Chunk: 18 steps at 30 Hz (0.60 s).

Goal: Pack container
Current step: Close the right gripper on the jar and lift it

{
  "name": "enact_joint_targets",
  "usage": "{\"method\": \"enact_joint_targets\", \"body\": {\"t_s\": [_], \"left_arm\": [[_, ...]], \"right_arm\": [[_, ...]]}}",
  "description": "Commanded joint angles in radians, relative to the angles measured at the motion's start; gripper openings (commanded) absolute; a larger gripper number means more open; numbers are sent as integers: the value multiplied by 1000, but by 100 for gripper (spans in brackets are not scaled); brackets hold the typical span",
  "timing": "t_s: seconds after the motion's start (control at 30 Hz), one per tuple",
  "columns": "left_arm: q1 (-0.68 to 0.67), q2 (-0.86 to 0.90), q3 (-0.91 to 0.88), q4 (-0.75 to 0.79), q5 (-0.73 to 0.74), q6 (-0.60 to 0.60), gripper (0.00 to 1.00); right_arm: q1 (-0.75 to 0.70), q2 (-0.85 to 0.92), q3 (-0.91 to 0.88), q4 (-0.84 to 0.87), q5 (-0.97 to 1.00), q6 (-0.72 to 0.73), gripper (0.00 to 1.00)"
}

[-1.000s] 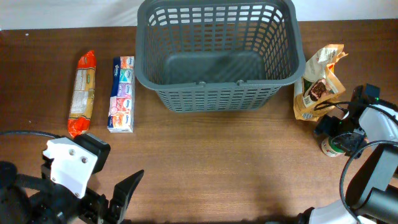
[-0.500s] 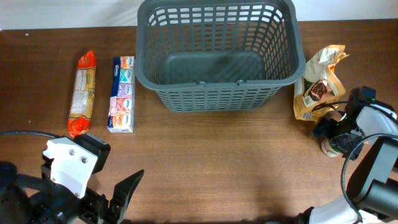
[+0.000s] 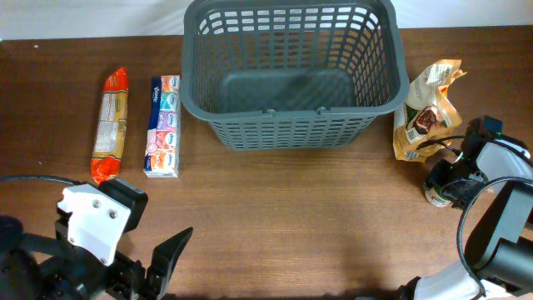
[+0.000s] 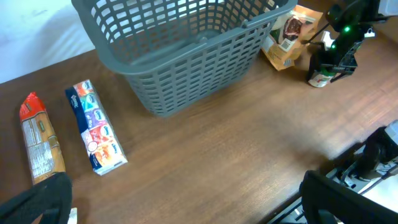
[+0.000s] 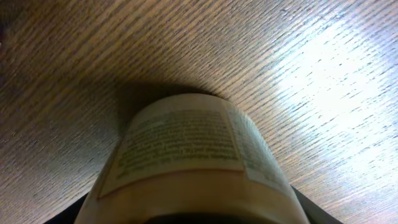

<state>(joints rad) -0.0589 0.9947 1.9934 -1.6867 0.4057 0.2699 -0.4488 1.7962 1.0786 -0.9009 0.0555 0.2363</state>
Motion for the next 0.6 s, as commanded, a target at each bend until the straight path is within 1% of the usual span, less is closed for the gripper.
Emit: {"method": "enact_joint_targets", "body": {"t_s": [0.0,0.1,0.3,0.5,0.53,0.57], "left_arm": [[-4,4,3,0,-10,5,99],[-4,4,3,0,-10,5,99],[-4,4,3,0,-10,5,99],[-4,4,3,-1,-10,5,99],[-4,4,3,0,-10,5,99],[-4,4,3,0,-10,5,99]], "right_arm": [[10,13,5,-27,32,13,4],[8,0,76,-97,56,18,4],[8,-86,298,-268,81,54,4],[8,-194,562,-436,80,53,4],[8,-230,661,-497,80,53,4],[8,-246,715,-528,80,53,4]]}}
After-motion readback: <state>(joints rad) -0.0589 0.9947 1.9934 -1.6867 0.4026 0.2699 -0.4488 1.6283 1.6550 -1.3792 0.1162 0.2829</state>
